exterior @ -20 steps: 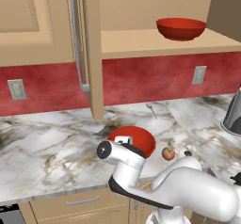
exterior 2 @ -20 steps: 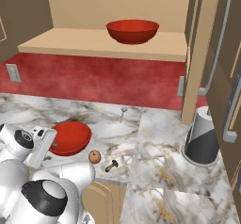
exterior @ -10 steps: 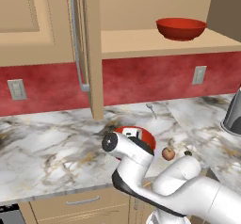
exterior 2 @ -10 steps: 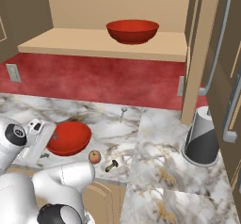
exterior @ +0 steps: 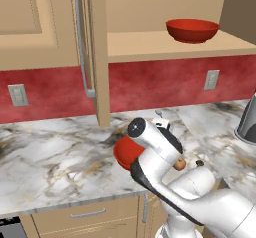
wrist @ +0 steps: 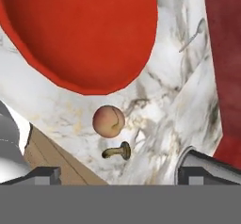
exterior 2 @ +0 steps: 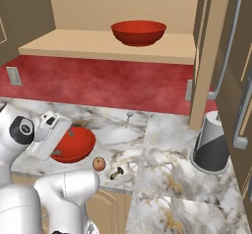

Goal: Pick both bowls and place them on the counter. Then place the mushroom in one bowl and place the peach in the other bowl.

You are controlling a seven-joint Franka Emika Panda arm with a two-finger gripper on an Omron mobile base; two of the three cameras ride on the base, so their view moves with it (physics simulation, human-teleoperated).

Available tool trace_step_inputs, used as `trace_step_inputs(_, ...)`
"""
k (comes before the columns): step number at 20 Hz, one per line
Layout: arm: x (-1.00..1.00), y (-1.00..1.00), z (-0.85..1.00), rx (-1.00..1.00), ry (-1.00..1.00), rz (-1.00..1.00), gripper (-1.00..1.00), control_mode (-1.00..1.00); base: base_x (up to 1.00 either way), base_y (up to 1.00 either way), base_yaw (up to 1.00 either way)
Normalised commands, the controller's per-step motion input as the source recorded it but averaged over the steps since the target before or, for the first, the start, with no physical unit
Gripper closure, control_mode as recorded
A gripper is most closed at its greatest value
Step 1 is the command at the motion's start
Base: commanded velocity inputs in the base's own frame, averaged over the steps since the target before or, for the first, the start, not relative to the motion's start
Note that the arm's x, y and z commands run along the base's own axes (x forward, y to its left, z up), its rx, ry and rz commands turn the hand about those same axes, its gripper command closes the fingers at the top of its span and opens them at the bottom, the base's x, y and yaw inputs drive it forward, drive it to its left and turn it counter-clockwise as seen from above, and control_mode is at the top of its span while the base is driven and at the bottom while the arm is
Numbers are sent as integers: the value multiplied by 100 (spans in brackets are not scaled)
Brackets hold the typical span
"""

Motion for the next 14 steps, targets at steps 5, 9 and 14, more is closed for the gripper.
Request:
trace_step_inputs(5, -13, -26, 60, 16, -11, -42, -100, -100, 0, 0, 0)
trace_step_inputs(9, -1, -27, 59, 21, -11, -46, -100, -100, 0, 0, 0)
trace_step_inputs(14, -1, -21, 56, 20, -14, -46, -100, -100, 0, 0, 0)
